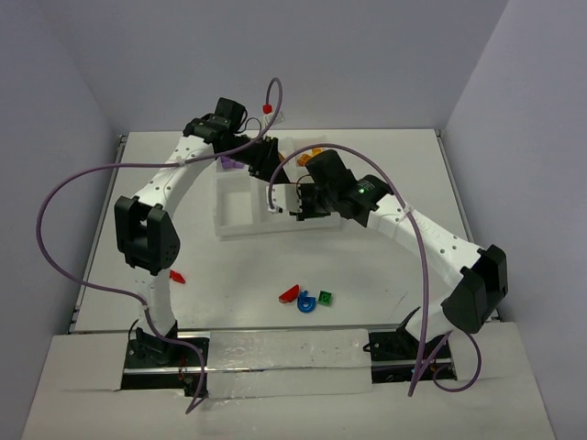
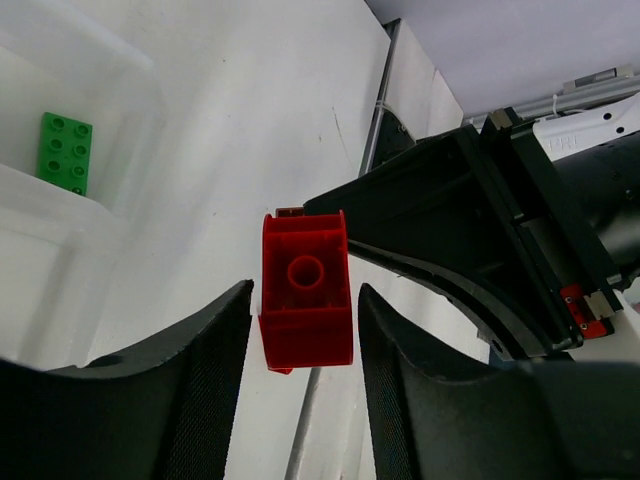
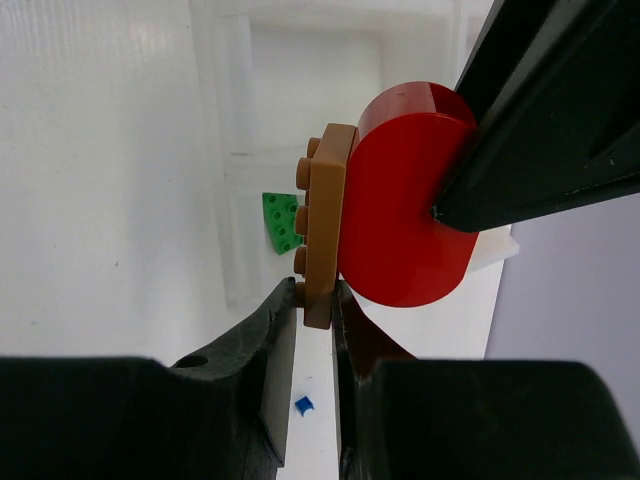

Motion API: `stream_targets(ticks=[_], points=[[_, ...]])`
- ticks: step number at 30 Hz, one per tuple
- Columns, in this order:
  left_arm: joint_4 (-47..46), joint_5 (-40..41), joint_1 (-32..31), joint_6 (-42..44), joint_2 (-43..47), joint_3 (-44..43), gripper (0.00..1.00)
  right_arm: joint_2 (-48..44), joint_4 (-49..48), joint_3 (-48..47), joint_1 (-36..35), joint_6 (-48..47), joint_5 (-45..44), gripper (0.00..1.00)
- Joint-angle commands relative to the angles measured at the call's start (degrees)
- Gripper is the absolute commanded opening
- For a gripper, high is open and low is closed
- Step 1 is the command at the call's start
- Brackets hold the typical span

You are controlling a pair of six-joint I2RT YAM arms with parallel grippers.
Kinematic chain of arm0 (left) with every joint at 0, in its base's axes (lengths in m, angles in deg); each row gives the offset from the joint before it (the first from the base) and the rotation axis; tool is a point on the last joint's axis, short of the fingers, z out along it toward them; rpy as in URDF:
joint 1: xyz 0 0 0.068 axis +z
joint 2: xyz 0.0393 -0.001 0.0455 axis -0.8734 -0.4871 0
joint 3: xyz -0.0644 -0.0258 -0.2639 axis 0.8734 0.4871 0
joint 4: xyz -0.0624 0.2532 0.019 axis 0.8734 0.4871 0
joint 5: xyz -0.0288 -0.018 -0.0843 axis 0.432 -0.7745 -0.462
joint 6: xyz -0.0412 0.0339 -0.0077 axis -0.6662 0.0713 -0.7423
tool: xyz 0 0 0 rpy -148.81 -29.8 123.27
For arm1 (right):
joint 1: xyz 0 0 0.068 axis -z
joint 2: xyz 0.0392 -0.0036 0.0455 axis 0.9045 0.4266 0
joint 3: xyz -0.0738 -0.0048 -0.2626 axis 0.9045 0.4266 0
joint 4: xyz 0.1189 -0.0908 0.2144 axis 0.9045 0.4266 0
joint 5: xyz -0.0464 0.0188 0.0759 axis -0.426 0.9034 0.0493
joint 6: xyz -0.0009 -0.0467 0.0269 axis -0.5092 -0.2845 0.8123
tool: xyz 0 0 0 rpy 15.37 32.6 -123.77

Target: Sort the legos into containers by color

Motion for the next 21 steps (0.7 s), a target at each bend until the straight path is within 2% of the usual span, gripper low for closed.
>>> stream_targets(ticks=[1, 4, 6, 8, 9, 17, 21], points=[[1.45, -2.13, -0.59, 1.99, -0.09, -2.46, 0.48, 0.16, -1.62, -2.99, -0.99, -0.67, -1.32, 0.0], [1.37, -2.5, -0.71, 1.96, -0.27, -2.61, 0.36, 0.05, -1.54, -2.93, -1.42, -0.9, -1.61, 0.0], [0.78, -3.19, -0.7, 1.45, -0.43, -2.44, 0.24, -0.04, -1.46, -2.85, -1.76, -0.99, -1.96, 0.0], [-0.57, -3.61, -0.65, 0.8, -0.68, -2.3, 0.03, -0.35, -1.17, -2.72, -1.85, -1.34, -1.96, 0.0], [-0.92, -3.44, -0.56, -0.99, -0.58, -2.06, 0.0, -0.58, -1.1, -2.54, -2.0, -1.44, -1.84, 0.0], [-18.16, 0.13, 3.65, -15.16, 0.61, -2.92, 0.0, -2.56, 0.56, 1.26, -2.74, -2.84, -0.48, 0.0], [-23.64, 1.19, 4.99, -19.38, 0.42, -4.79, 0.0, -2.88, 0.92, 2.33, -2.75, -2.55, -0.12, 0.0]])
